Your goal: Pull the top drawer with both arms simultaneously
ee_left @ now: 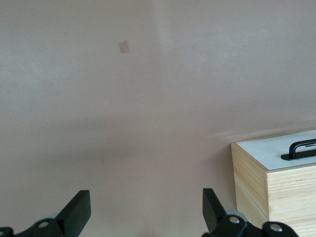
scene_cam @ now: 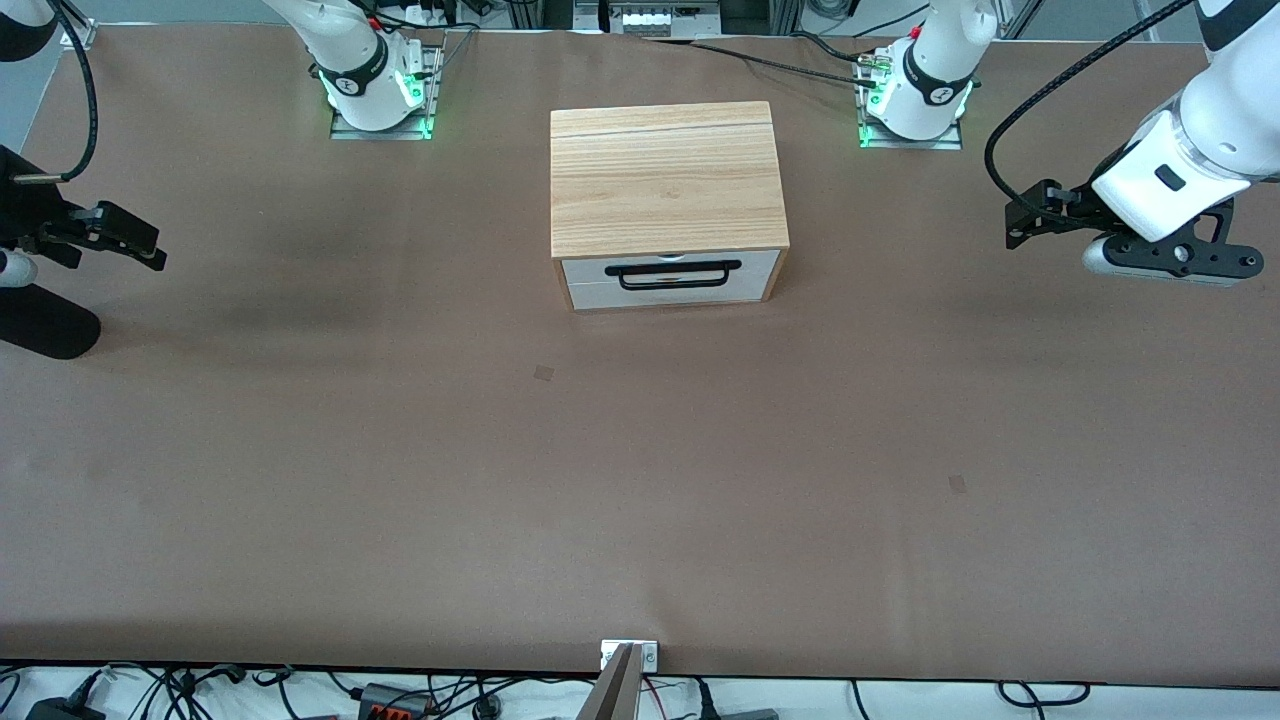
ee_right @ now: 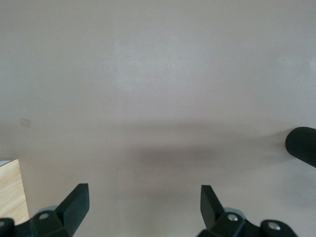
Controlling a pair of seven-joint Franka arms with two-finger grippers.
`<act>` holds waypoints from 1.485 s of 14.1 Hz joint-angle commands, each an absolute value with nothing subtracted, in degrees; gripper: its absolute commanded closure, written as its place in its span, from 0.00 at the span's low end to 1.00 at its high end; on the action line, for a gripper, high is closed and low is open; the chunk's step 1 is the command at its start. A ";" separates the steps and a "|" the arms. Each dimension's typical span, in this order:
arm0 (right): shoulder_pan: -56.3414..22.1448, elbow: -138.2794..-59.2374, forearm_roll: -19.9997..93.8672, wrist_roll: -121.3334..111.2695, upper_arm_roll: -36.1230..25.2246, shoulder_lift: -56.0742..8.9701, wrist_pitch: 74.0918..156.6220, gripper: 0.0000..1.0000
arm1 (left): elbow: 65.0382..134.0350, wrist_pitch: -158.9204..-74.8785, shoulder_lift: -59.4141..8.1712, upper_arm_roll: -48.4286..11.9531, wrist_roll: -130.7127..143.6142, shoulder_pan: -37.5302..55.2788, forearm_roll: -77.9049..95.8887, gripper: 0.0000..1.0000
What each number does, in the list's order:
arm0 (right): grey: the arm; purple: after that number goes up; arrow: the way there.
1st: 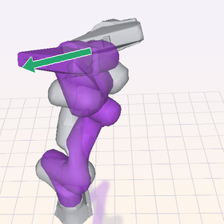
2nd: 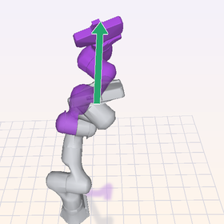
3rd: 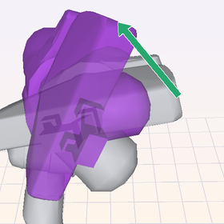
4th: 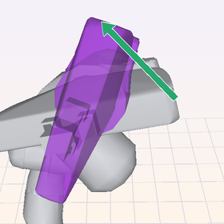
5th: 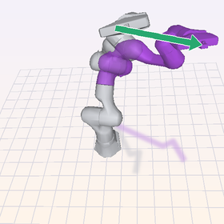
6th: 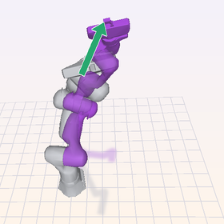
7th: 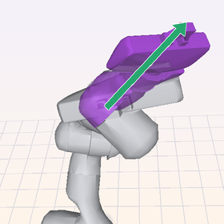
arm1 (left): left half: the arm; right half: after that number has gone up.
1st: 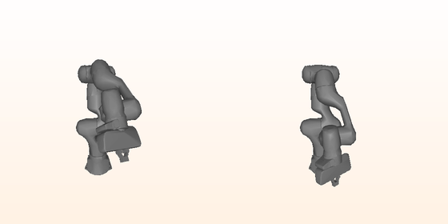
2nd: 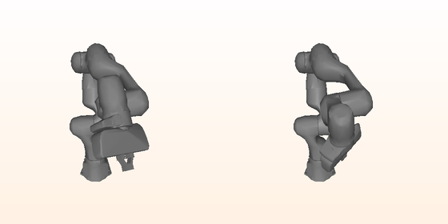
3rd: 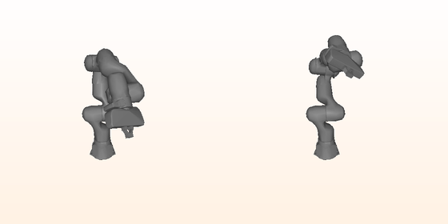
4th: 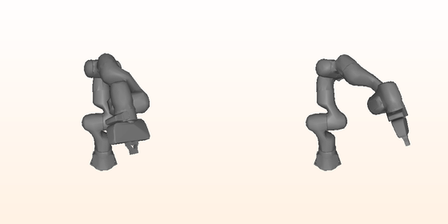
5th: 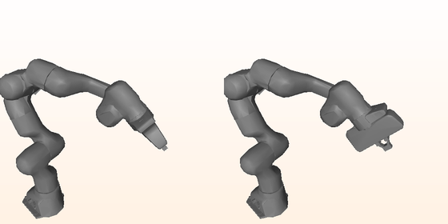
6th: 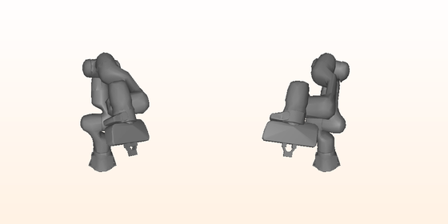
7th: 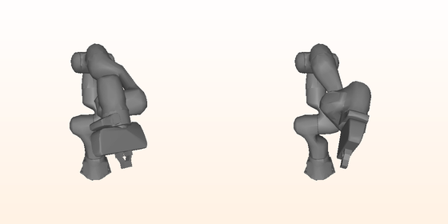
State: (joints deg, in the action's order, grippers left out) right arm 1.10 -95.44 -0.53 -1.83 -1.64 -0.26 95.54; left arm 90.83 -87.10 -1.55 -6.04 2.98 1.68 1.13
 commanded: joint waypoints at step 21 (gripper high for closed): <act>0.88 -95.01 -0.35 -1.58 -1.50 -4.21 93.43 0.00 | 88.07 -82.00 -2.90 -6.15 3.34 1.93 4.29 0.00</act>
State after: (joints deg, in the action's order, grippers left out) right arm 1.11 -95.62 -0.49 -1.73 -1.66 -3.20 94.53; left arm 90.58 -83.83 -1.68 -6.10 2.98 1.85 2.07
